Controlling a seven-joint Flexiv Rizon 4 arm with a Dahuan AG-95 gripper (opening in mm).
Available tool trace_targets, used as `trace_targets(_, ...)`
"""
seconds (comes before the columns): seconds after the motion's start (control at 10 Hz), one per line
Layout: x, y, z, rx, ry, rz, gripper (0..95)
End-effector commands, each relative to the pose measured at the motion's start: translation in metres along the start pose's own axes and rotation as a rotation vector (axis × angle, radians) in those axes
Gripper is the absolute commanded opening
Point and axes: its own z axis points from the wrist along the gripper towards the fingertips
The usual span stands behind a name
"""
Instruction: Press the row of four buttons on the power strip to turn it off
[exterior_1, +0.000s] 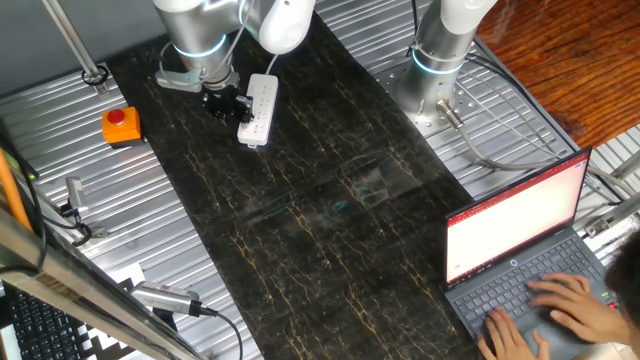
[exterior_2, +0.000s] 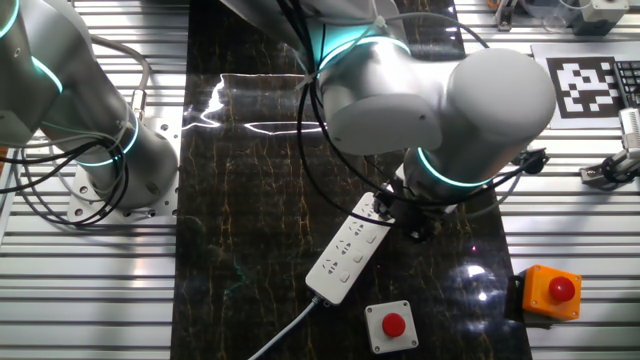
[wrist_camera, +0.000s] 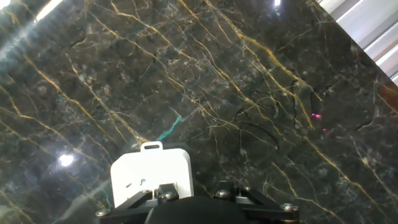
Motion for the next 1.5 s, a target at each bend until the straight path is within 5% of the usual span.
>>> trace_targets(0.1, -0.001, -0.001, 0.004, 0.006, -0.001, -0.001, 38.0)
trace_targets(0.4, -0.005, 0.000, 0.010, -0.002, 0.005, 0.005, 38.0)
trace_targets(0.7, -0.002, 0.013, -0.017, -0.003, 0.032, 0.016, 38.0)
trace_targets(1.0, 0.000, 0.022, -0.032, -0.011, 0.023, 0.140, 38.0)
trace_targets(1.2, 0.001, 0.029, -0.040, -0.009, 0.020, 0.219, 0.0)
trace_targets(1.5, 0.002, 0.036, -0.048, -0.021, -0.027, 0.323, 0.0)
